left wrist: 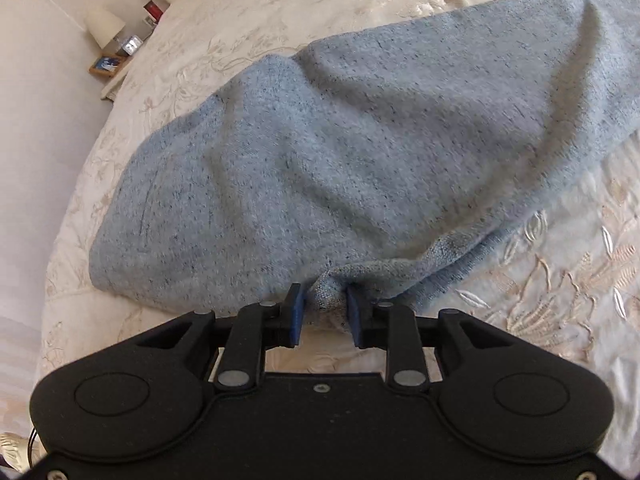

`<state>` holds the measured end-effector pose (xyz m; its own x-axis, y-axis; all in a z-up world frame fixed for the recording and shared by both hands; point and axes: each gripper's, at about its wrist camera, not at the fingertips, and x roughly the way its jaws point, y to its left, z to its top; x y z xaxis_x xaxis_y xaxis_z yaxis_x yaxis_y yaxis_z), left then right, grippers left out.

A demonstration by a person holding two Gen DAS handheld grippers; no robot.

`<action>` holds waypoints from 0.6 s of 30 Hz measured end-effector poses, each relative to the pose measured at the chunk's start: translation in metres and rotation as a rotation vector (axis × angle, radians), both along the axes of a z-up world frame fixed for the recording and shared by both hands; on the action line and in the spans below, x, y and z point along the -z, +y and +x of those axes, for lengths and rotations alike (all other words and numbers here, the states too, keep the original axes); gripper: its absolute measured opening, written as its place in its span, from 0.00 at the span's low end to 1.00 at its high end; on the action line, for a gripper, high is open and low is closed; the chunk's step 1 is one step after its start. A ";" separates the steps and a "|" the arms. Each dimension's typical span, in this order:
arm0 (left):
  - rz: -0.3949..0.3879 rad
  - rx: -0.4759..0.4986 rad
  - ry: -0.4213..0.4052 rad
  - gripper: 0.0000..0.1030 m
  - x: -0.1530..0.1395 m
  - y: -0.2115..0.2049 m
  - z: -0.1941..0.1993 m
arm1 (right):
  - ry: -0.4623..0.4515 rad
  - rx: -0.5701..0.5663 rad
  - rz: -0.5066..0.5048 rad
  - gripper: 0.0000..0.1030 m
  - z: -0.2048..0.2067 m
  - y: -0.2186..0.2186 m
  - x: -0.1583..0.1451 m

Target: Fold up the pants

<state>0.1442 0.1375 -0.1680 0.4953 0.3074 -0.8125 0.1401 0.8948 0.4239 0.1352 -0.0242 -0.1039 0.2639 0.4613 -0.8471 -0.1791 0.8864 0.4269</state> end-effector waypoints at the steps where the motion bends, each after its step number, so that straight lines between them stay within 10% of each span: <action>1: -0.035 -0.033 -0.019 0.32 -0.007 0.005 0.004 | -0.002 -0.004 0.001 0.24 -0.001 -0.001 -0.001; 11: -0.314 -0.252 -0.181 0.00 -0.088 0.044 0.001 | 0.010 0.021 0.020 0.24 -0.010 -0.019 0.000; 18: -0.213 -0.209 0.061 0.04 -0.038 0.049 -0.028 | 0.035 0.032 0.034 0.24 -0.008 -0.008 0.008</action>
